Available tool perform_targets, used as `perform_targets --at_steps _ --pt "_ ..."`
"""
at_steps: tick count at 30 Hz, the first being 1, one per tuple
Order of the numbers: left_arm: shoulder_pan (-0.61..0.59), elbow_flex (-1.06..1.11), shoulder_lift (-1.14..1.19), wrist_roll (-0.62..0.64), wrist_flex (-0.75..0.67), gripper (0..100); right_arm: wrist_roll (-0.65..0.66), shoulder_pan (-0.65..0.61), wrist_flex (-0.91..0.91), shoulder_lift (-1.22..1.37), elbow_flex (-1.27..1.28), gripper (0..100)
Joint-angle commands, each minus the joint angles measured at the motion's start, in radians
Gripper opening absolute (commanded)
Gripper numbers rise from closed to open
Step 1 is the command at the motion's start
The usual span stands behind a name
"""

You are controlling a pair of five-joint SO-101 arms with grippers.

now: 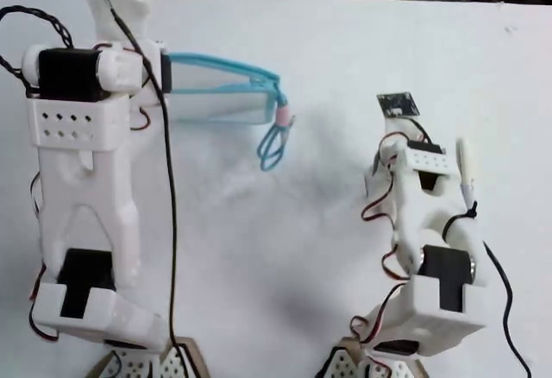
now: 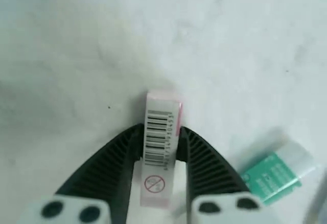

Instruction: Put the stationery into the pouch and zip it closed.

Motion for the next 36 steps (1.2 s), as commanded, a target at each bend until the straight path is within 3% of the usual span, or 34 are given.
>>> perform_targets --at_steps 1,4,9,16,21,25,29,36 --pt "0.002 -0.005 -0.007 0.003 -0.009 2 -0.003 0.004 -0.010 -0.183 -0.015 1.7" --pt "0.002 -0.005 -0.007 0.003 -0.009 2 -0.031 -0.004 -0.012 -0.375 -0.012 1.7" --pt "0.002 -0.005 -0.007 0.003 -0.014 2 -0.304 -0.045 -0.025 -0.693 -0.014 1.7" --pt "0.002 -0.005 -0.005 0.003 -0.015 2 -0.546 -0.297 -0.061 -1.116 0.005 1.7" --pt "0.002 -0.005 -0.005 0.003 -0.012 2 -0.554 -0.535 -0.308 -1.377 0.180 1.7" --pt "0.002 -0.005 -0.005 0.003 -0.011 2 -0.470 -0.570 -0.661 -1.489 0.379 1.7" --pt "0.008 -0.005 -0.005 0.003 -0.015 2 -0.353 -0.572 -0.849 -1.440 0.433 1.7" --pt "0.008 -0.006 0.074 0.003 -0.011 2 -0.348 -0.659 -1.059 -1.194 0.377 1.7"
